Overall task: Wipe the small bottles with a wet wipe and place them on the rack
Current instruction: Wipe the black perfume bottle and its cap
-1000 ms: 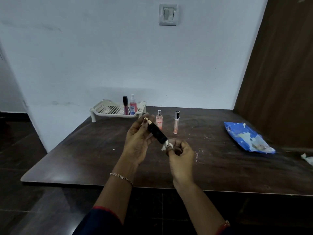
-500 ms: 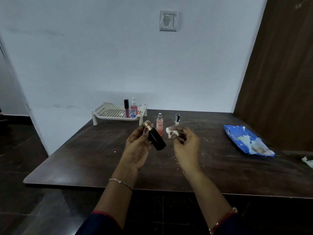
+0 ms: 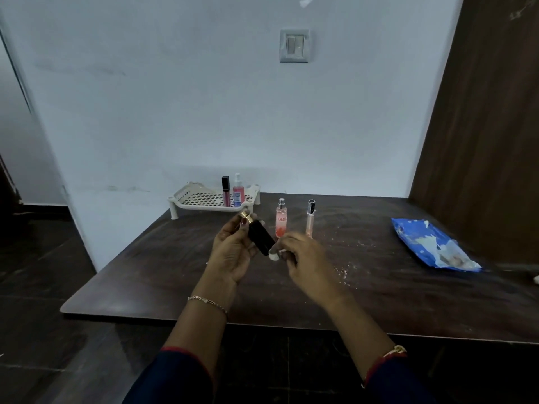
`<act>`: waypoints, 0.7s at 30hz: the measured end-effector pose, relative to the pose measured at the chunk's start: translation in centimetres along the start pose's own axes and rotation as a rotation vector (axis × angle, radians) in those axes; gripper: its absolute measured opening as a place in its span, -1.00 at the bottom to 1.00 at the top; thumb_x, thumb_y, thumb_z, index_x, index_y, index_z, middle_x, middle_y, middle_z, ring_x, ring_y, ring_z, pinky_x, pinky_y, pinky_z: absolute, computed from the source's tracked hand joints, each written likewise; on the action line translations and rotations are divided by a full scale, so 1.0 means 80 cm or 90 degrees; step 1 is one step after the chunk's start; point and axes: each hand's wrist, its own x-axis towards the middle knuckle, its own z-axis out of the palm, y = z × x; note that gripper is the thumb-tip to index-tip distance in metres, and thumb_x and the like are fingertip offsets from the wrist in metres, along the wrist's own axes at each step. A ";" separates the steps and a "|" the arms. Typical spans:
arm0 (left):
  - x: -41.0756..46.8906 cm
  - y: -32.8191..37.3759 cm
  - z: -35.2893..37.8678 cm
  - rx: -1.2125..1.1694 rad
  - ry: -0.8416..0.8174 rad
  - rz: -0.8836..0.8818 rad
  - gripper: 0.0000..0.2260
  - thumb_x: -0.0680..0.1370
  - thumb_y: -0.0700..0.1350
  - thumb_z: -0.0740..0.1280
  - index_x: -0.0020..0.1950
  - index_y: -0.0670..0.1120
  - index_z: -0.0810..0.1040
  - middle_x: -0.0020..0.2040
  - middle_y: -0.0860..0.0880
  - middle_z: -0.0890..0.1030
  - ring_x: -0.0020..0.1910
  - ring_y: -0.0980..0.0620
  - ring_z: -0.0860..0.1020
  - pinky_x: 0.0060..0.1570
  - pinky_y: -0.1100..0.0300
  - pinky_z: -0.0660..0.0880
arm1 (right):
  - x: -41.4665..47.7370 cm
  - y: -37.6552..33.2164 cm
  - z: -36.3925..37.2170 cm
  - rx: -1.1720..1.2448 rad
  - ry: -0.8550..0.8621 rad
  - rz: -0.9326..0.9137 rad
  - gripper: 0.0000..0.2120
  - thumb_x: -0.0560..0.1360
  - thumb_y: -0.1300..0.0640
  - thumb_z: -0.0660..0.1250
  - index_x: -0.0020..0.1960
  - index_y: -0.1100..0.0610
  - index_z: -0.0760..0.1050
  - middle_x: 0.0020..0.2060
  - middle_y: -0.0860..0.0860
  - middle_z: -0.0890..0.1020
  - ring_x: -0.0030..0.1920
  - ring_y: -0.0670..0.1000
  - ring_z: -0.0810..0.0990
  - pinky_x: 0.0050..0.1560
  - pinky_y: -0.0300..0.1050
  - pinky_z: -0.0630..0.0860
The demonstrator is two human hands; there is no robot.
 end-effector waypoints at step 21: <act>0.218 0.147 -0.075 0.437 0.156 0.140 -0.87 0.53 -0.30 0.31 0.04 -0.13 0.53 0.05 -0.16 0.60 0.01 -0.08 0.56 -0.10 0.12 0.53 | 0.159 0.044 0.152 0.111 -0.093 0.079 -0.82 0.42 0.27 0.38 0.01 0.14 0.62 -0.04 0.01 0.66 -0.03 -0.07 0.60 0.04 -0.06 0.56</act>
